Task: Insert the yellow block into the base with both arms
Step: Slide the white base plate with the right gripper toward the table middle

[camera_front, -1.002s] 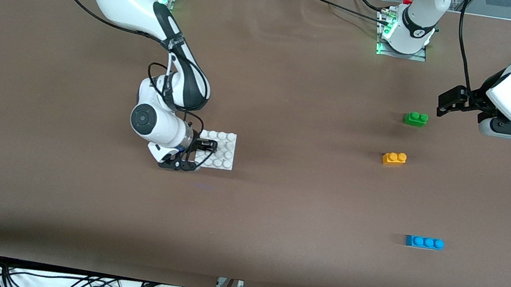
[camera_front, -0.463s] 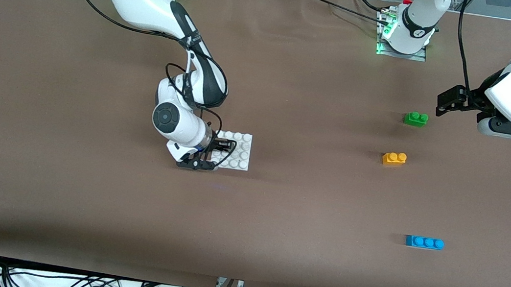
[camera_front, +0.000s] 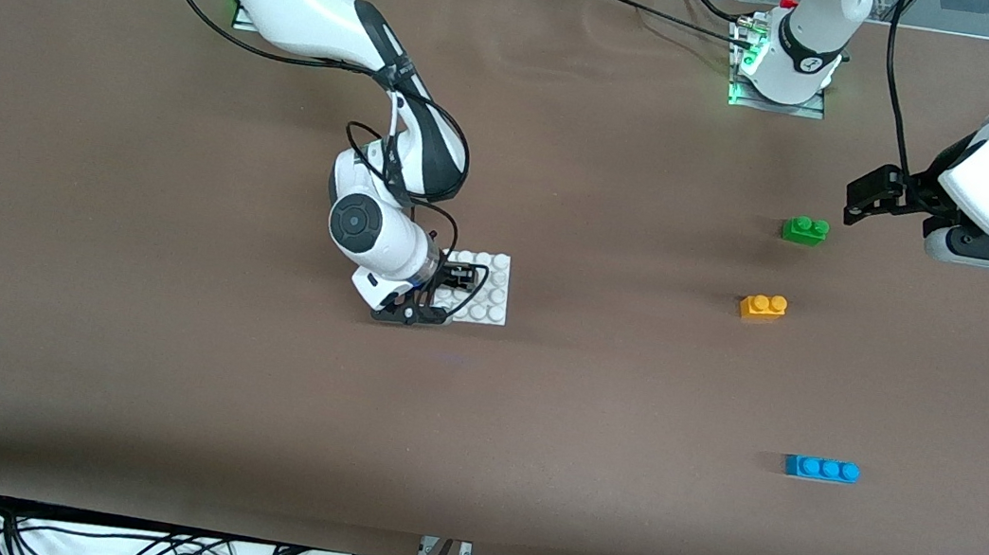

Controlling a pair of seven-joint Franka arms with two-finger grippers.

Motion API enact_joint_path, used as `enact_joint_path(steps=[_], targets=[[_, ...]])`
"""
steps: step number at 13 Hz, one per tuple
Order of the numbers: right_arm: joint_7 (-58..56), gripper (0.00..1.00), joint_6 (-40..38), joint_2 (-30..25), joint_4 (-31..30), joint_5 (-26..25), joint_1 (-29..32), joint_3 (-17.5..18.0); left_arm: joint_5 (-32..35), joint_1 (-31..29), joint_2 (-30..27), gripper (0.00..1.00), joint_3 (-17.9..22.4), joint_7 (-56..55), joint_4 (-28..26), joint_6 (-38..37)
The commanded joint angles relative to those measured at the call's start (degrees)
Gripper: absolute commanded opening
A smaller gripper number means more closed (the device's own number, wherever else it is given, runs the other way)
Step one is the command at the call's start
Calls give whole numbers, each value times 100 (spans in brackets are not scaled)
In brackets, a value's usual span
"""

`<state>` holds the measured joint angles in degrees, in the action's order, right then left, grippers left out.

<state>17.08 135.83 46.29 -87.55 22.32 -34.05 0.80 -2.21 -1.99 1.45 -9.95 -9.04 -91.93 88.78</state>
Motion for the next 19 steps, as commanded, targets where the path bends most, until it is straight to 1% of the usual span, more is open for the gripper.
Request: enact_joint_path(steps=[1, 4, 7, 10, 13, 19], targets=[[50, 62, 40, 231, 317, 167, -110, 17, 54, -39, 22, 100, -16, -54, 44, -27], [313, 62, 40, 424, 589, 168, -233, 17, 54, -39, 13, 100, -16, -54, 44, -18], [532, 62, 75, 521, 713, 168, -347, 17, 54, -39, 22, 100, -16, -54, 44, -27], [612, 62, 320, 592, 731, 176, -426, 17, 54, -39, 22, 100, -16, -54, 52, -27], [718, 62, 400, 732, 906, 168, -541, 17, 54, -39, 31, 100, -16, -54, 61, -18], [779, 62, 611, 750, 924, 176, -690, 17, 63, -39, 22, 100, -16, -63, 61, -18]])
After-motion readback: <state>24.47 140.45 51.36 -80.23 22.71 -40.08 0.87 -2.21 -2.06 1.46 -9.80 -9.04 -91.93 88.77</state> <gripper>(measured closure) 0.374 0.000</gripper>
